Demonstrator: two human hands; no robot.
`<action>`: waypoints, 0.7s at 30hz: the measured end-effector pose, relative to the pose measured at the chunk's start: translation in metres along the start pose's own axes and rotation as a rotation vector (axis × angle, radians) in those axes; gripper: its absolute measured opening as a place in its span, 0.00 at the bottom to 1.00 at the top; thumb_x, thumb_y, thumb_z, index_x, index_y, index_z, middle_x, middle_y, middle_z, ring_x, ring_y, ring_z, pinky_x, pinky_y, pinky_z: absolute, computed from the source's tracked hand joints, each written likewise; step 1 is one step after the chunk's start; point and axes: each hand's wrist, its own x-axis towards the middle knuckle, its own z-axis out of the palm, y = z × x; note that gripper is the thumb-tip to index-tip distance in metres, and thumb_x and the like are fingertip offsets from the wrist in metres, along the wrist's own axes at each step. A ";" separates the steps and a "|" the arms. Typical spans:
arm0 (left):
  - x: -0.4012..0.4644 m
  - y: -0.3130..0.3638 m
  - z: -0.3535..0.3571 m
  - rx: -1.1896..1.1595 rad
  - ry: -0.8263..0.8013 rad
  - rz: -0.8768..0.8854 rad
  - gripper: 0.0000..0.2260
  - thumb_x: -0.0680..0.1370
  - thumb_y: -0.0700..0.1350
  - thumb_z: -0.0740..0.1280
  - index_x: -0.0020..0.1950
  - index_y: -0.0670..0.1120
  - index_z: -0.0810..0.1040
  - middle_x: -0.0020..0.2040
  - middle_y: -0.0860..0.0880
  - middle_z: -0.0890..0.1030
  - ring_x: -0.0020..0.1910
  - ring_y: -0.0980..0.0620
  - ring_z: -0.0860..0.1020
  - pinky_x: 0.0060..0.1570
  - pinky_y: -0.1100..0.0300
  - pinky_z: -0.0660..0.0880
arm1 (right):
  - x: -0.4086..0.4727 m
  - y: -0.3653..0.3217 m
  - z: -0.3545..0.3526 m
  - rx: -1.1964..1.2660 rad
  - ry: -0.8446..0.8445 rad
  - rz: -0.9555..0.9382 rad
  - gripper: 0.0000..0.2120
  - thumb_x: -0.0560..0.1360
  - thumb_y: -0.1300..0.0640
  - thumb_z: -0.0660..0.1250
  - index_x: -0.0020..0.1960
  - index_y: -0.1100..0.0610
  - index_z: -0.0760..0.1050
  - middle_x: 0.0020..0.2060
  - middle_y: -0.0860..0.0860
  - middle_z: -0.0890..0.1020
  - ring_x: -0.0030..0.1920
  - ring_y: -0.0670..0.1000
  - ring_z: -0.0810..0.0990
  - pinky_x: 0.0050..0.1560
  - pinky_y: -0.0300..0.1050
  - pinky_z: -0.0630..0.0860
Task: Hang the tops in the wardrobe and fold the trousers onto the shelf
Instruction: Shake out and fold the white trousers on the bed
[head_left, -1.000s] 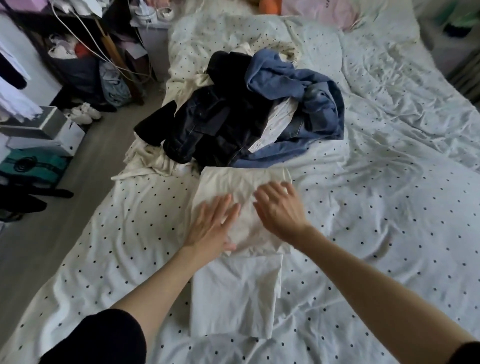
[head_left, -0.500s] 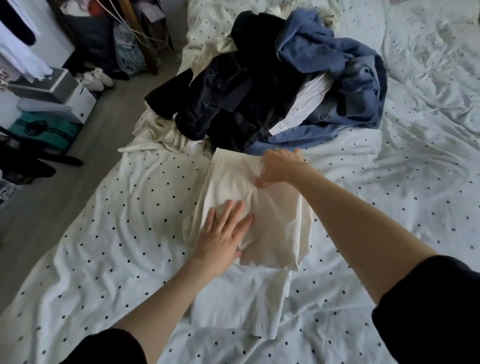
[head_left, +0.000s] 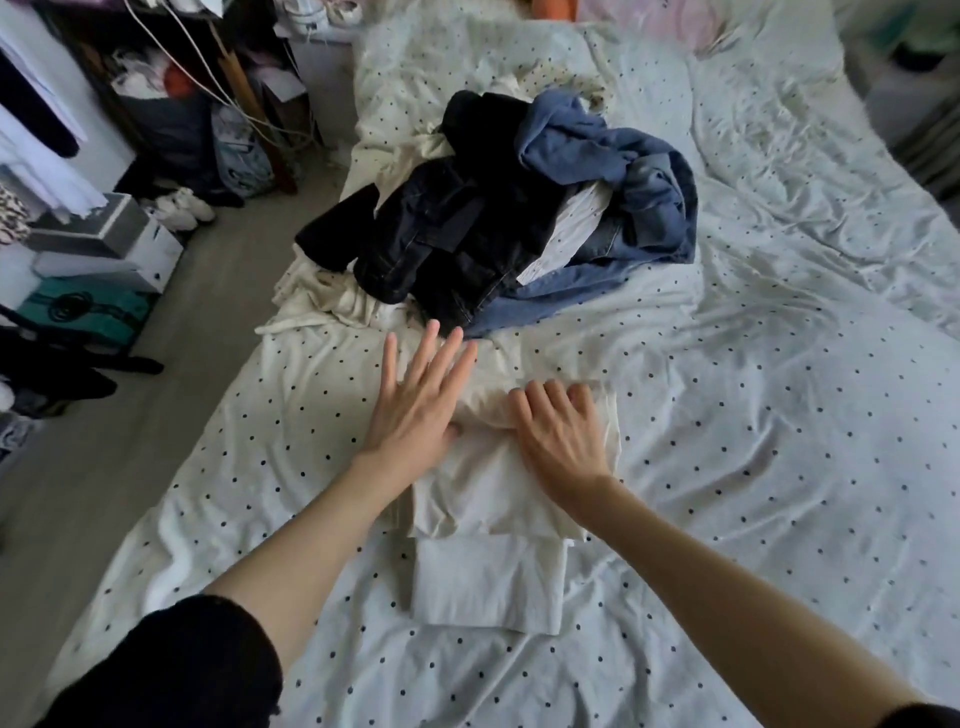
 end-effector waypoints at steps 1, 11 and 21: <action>-0.010 0.005 0.002 0.017 -0.037 0.041 0.36 0.72 0.46 0.71 0.76 0.45 0.57 0.73 0.45 0.65 0.76 0.45 0.52 0.70 0.41 0.32 | -0.021 -0.007 -0.004 0.017 -0.004 0.012 0.07 0.64 0.63 0.66 0.42 0.58 0.78 0.36 0.53 0.77 0.35 0.54 0.76 0.36 0.47 0.71; -0.078 0.045 0.038 0.004 -0.039 0.030 0.29 0.70 0.33 0.67 0.70 0.45 0.68 0.59 0.43 0.74 0.64 0.42 0.71 0.71 0.38 0.49 | -0.099 -0.028 -0.009 -0.006 -0.429 0.068 0.27 0.60 0.46 0.76 0.57 0.52 0.78 0.51 0.50 0.79 0.50 0.51 0.78 0.50 0.48 0.74; -0.105 0.029 0.060 -0.474 0.010 -0.294 0.48 0.65 0.50 0.78 0.76 0.40 0.54 0.75 0.37 0.58 0.74 0.38 0.58 0.69 0.42 0.61 | -0.105 -0.013 0.012 0.486 -0.477 0.553 0.49 0.68 0.29 0.61 0.78 0.53 0.45 0.77 0.50 0.48 0.77 0.52 0.46 0.74 0.56 0.46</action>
